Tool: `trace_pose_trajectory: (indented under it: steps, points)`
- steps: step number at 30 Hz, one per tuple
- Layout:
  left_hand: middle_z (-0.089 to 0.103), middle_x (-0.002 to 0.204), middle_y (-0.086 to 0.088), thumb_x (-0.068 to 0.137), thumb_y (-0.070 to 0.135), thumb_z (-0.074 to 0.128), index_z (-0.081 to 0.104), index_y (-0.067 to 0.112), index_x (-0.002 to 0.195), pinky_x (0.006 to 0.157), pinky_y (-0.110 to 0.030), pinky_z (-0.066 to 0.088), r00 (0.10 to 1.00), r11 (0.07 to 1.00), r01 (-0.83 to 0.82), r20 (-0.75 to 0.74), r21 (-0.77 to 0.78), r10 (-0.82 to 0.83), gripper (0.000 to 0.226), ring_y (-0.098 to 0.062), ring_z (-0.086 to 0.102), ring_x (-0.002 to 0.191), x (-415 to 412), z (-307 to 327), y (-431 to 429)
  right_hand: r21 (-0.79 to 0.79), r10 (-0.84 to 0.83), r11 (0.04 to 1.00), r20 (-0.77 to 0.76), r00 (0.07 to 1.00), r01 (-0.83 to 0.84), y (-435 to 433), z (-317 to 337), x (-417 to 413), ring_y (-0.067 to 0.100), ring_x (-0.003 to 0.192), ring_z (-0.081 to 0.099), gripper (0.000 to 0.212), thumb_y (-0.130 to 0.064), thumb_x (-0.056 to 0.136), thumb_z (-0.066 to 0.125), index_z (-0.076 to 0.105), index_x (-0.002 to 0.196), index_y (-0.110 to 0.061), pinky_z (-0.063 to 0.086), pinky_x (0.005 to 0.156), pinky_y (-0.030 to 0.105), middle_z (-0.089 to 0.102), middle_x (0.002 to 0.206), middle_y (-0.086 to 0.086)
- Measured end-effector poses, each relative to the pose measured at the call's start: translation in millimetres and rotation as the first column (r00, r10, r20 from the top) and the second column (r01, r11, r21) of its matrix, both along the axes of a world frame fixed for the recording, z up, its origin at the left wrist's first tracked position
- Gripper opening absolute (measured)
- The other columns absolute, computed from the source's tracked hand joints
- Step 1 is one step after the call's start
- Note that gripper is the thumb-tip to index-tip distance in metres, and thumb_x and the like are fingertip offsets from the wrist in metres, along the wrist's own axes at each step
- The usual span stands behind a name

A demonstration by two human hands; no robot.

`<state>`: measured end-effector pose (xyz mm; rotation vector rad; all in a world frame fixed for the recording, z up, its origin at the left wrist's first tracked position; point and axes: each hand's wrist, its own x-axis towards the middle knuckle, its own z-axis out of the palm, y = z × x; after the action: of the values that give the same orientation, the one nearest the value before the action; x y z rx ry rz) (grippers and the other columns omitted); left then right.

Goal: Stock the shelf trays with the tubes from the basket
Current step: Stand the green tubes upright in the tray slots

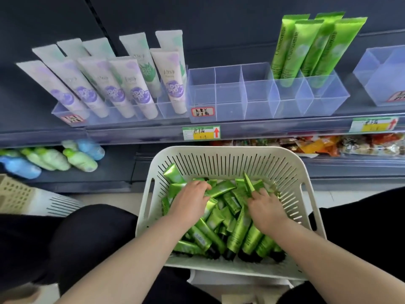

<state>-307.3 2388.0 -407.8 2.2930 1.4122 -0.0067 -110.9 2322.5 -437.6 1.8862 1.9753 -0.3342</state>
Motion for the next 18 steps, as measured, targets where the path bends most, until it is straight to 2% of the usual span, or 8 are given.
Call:
trace_pose_trajectory:
  steps: [4, 6, 8, 10, 12, 15, 18]
  points:
    - [0.054, 0.134, 0.005, 0.098, 0.026, 0.053, 0.054, 0.021, 0.129, 0.104, -0.027, 0.042, 0.999, 0.998, -0.029, 0.023, -0.047, 0.03, 0.031, -0.01, 0.05, 0.123, -13, -12, -4, 0.017, -0.066, 0.998, -0.056, 0.996, 0.068, 5, -5, 1, 0.023, 0.116, 0.042, 0.033, -0.027, 0.091, 0.058, 0.053, 0.122, -0.016, 0.039, 0.096, 0.036, 0.051, 0.124, 0.004]
    - [0.054, 0.133, 0.004, 0.098, 0.026, 0.053, 0.054, 0.021, 0.129, 0.104, -0.027, 0.042, 0.998, 0.998, -0.044, 0.037, -0.055, 0.046, 0.031, -0.01, 0.051, 0.122, -14, -14, -5, -0.014, -0.143, 0.99, -0.201, 0.969, 0.143, 10, 0, 0, 0.021, 0.113, 0.046, 0.035, -0.034, 0.09, 0.06, 0.053, 0.121, -0.019, 0.041, 0.095, 0.036, 0.055, 0.119, 0.001]
    - [0.055, 0.133, 0.004, 0.098, 0.026, 0.054, 0.055, 0.021, 0.128, 0.104, -0.027, 0.043, 0.997, 0.996, -0.054, 0.048, -0.064, 0.057, 0.031, -0.01, 0.053, 0.121, -14, -16, -6, -0.144, -0.273, 0.962, -0.425, 0.863, 0.233, 13, 12, -2, 0.019, 0.103, 0.054, 0.032, -0.032, 0.089, 0.062, 0.052, 0.118, -0.02, 0.047, 0.091, 0.035, 0.059, 0.112, -0.001]
    - [0.057, 0.131, 0.004, 0.097, 0.024, 0.055, 0.055, 0.021, 0.128, 0.102, -0.029, 0.044, 0.997, 0.995, -0.059, 0.037, -0.078, 0.062, 0.031, -0.011, 0.054, 0.119, -16, -17, -5, -0.227, -0.314, 0.948, -0.547, 0.776, 0.223, 13, 24, -6, 0.018, 0.1, 0.058, 0.028, -0.027, 0.089, 0.064, 0.053, 0.114, -0.02, 0.05, 0.088, 0.033, 0.06, 0.113, -0.001]
    - [0.059, 0.129, 0.002, 0.097, 0.021, 0.055, 0.057, 0.019, 0.127, 0.1, -0.032, 0.047, 0.998, 0.992, -0.062, 0.015, -0.106, 0.064, 0.03, -0.014, 0.056, 0.117, -19, -18, -3, -0.18, -0.266, 0.964, -0.575, 0.774, 0.197, 12, 35, -8, 0.017, 0.101, 0.058, 0.027, -0.027, 0.089, 0.065, 0.055, 0.113, -0.022, 0.051, 0.087, 0.033, 0.062, 0.113, -0.003]
    - [0.063, 0.125, -0.004, 0.097, 0.011, 0.054, 0.059, 0.015, 0.127, 0.095, -0.037, 0.049, 0.999, 0.986, -0.033, -0.022, -0.164, 0.029, 0.031, -0.02, 0.059, 0.113, -22, -21, -2, 0.002, -0.164, 0.979, -0.587, 0.793, 0.204, 11, 47, -7, 0.011, 0.091, 0.059, 0.023, -0.029, 0.09, 0.062, 0.059, 0.112, -0.027, 0.051, 0.08, 0.029, 0.065, 0.106, -0.009]
    - [0.065, 0.11, -0.007, 0.09, -0.005, 0.05, 0.06, 0.013, 0.127, 0.081, -0.036, 0.053, 0.994, 0.982, 0.025, -0.098, -0.189, -0.044, 0.042, -0.023, 0.063, 0.096, -24, -23, -1, 0.177, -0.078, 0.957, -0.608, 0.79, 0.231, 8, 53, -5, 0.009, 0.088, 0.053, 0.02, -0.027, 0.091, 0.06, 0.061, 0.111, -0.028, 0.049, 0.078, 0.03, 0.061, 0.097, -0.015]
